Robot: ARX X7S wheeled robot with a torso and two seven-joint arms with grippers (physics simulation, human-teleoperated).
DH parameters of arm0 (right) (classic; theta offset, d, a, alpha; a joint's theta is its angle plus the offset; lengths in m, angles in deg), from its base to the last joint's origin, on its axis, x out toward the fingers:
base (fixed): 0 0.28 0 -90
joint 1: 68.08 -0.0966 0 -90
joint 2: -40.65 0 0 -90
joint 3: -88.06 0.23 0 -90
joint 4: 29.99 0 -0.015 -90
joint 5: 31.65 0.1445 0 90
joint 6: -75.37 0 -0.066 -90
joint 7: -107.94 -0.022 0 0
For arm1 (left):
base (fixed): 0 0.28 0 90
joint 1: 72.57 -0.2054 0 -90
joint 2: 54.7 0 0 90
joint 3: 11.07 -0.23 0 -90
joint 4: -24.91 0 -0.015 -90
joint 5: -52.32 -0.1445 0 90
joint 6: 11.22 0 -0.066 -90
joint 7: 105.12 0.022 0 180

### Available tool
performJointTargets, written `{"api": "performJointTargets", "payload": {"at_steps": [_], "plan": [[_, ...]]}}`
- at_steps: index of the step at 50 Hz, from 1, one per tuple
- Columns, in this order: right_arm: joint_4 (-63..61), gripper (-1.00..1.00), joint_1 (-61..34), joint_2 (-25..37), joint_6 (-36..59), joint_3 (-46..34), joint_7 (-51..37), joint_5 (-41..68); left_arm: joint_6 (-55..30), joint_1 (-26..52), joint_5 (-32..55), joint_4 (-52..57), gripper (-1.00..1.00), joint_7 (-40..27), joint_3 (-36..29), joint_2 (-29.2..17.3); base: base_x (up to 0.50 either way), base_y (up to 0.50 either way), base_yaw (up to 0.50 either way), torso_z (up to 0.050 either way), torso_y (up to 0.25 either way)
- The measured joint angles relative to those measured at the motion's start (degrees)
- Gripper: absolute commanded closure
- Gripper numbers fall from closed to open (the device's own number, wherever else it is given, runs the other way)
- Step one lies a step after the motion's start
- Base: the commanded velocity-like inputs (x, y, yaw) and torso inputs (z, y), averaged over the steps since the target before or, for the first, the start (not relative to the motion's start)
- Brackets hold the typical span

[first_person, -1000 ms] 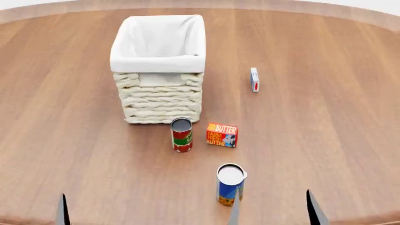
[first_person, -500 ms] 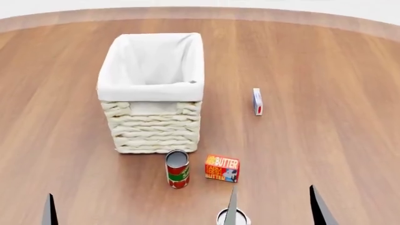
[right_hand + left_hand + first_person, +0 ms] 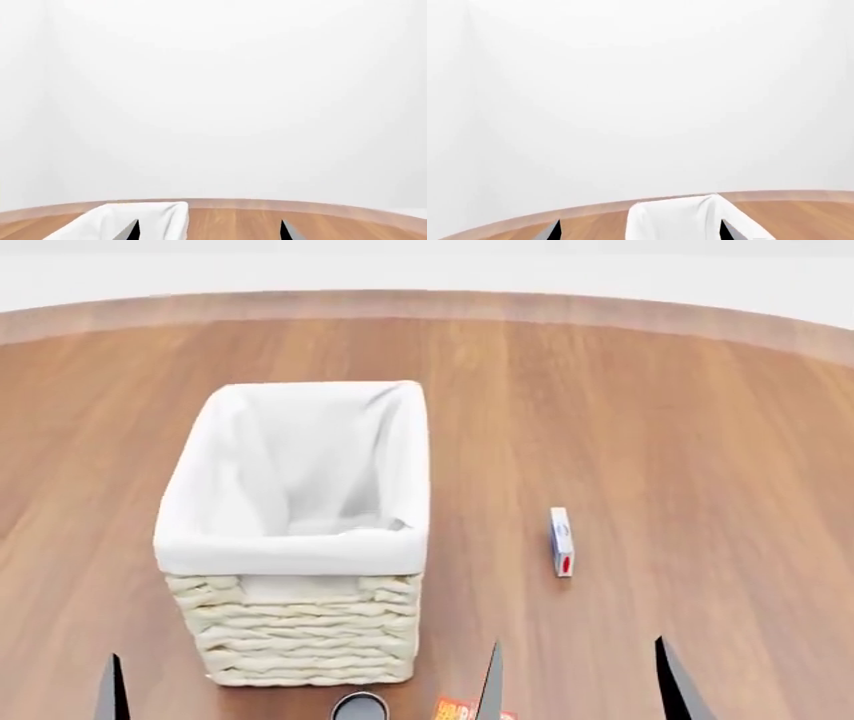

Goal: Pick up the alphabet soup and put it in the basket.

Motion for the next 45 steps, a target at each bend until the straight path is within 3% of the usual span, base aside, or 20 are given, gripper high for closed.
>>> {"api": "performJointTargets", "payload": {"at_steps": [10,45], "plan": [[0.6,-1.0,-0.1,0.5,-0.5,-0.1,-0.5,0.4,-0.1,0.3,0.4,-0.4,-1.0,-0.6,-0.3,-0.5,0.29,0.04,0.0,0.0,0.002],[1.6,-1.0,-0.6,2.0,-0.2,-0.9,-2.3,1.4,-0.9,1.1,1.1,-1.1,-1.0,-2.2,-1.7,-2.0,0.0,0.5,0.0,0.0,0.0]]}}
